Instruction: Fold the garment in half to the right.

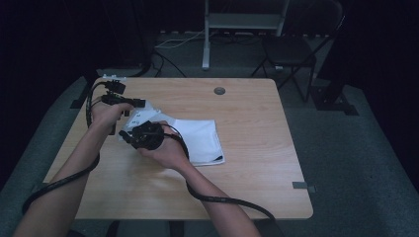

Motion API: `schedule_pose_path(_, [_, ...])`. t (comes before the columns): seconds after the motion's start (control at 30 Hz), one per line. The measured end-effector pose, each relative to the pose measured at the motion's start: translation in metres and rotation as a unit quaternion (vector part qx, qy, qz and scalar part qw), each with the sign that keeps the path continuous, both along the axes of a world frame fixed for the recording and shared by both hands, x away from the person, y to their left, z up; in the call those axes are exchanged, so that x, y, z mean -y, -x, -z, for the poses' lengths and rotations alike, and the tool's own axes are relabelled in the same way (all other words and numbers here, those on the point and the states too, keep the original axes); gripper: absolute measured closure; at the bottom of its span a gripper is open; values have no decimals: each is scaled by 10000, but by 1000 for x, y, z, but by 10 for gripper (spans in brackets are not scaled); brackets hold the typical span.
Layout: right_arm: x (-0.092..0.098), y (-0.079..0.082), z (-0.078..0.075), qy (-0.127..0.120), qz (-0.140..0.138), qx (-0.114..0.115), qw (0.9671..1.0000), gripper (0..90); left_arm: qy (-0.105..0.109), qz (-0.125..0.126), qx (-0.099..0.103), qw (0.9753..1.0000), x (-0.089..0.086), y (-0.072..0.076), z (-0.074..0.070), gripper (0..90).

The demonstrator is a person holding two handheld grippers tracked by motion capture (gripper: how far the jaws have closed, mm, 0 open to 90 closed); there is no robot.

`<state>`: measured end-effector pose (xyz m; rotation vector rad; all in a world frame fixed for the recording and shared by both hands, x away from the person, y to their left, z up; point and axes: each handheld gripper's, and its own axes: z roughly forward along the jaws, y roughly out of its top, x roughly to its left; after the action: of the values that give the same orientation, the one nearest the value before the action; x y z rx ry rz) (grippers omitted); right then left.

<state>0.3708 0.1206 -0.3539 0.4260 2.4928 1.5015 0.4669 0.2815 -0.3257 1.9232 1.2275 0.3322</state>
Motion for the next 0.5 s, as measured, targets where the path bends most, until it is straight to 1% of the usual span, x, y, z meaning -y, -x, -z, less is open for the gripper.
schedule_pose_path(0.13, [3,-1,-5,-103,1,-81,9999,805,-47,-25,-20,10000,1,-1,-3,849])
schedule_pose_path(0.27, [5,-2,-8,-193,4,-112,9998,806,-64,-44,-1,10000,1,0,-7,849])
schedule_pose_path(0.37, [5,-2,-9,-244,3,-102,9997,806,-69,-33,-4,10000,1,0,-8,849])
schedule_pose_path(0.5, [4,-1,-8,-253,-12,-93,9996,806,-95,-11,-16,10000,2,0,-10,849])
